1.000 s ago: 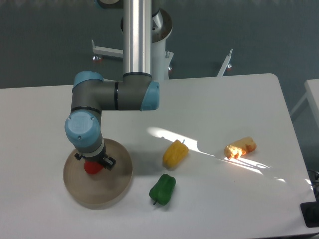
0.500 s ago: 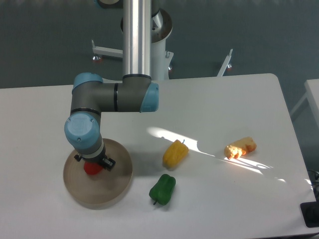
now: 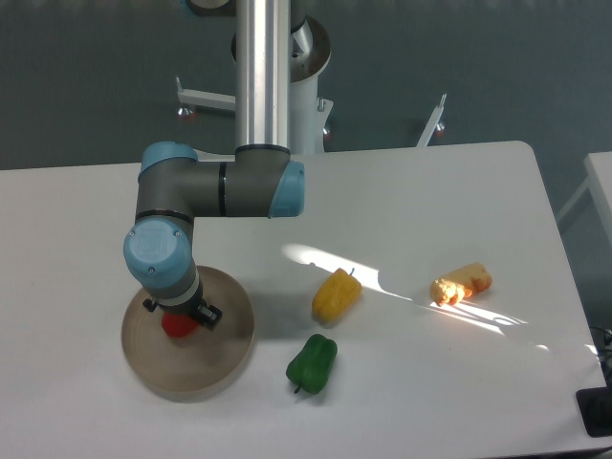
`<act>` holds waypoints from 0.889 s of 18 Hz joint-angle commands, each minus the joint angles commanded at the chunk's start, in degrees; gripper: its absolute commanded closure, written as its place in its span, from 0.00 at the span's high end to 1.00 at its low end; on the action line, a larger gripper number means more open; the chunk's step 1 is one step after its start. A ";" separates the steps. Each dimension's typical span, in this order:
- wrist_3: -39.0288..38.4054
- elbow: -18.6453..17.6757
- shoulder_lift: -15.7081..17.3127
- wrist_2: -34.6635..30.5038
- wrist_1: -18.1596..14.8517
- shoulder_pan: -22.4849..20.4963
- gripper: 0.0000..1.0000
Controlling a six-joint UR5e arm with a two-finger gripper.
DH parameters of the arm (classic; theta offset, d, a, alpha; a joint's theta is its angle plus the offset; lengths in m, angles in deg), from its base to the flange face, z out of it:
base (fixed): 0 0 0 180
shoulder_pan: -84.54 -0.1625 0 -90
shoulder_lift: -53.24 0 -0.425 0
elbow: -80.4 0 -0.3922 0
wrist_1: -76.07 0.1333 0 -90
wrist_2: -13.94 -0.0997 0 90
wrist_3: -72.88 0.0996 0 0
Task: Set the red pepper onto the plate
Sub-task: 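Open the gripper to release the red pepper on the plate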
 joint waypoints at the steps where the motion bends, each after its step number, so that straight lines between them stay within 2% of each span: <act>1: 0.00 0.00 0.00 0.00 0.00 0.00 0.66; 11: 0.09 0.09 0.17 0.18 -0.17 0.18 0.79; 13: 0.26 0.09 0.26 0.26 -0.18 0.18 0.88; 16: 0.70 0.18 0.79 0.35 -0.53 0.18 0.97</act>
